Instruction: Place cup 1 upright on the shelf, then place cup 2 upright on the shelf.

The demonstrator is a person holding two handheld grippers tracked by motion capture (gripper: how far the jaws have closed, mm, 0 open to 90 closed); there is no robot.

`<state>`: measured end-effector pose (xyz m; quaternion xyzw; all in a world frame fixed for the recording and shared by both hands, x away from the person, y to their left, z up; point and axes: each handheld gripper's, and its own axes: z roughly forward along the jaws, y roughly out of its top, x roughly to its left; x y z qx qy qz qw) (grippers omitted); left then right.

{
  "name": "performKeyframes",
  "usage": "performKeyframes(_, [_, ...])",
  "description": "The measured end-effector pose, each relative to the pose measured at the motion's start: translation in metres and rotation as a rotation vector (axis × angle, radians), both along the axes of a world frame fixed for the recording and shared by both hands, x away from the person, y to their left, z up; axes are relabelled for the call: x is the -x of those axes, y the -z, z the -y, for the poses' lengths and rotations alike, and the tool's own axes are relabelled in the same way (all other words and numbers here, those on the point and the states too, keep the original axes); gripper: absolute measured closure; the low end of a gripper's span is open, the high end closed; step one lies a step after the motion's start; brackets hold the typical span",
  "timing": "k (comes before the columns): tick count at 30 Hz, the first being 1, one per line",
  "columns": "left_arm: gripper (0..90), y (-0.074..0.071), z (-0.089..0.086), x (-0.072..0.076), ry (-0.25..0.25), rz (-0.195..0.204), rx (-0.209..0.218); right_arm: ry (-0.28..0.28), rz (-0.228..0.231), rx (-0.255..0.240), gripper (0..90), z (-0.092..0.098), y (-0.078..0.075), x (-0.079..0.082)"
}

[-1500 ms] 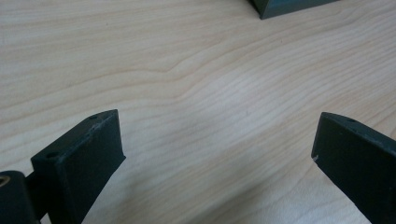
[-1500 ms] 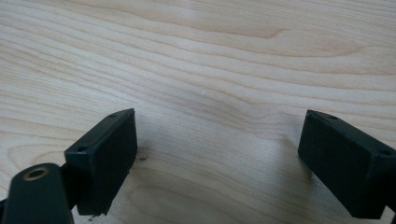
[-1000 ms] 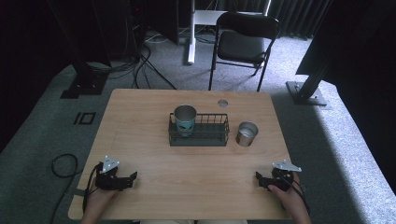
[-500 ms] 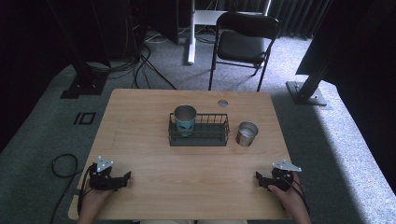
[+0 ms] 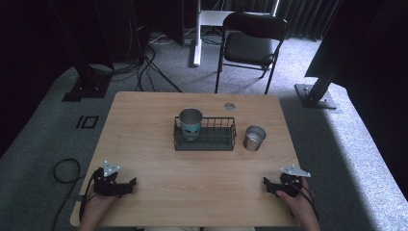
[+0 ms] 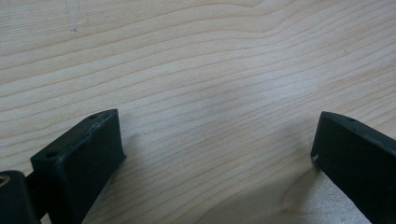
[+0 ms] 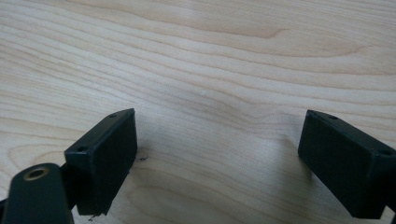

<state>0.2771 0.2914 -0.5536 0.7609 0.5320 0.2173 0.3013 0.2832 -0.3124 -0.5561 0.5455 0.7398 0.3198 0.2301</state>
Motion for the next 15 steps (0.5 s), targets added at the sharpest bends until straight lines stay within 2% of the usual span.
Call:
performKeyframes(7, [2.8, 0.0000, 0.0003, -0.0001, 0.001, 0.002, 0.002, 0.000, -0.001, -0.001, 11.3, 0.0001, -0.0001, -0.0001])
performKeyframes(15, [2.8, 0.0001, 0.0013, -0.0013, 0.029, 0.002, 0.002, 0.001, -0.002, -0.001, 11.4, 0.0000, -0.0002, 0.0000])
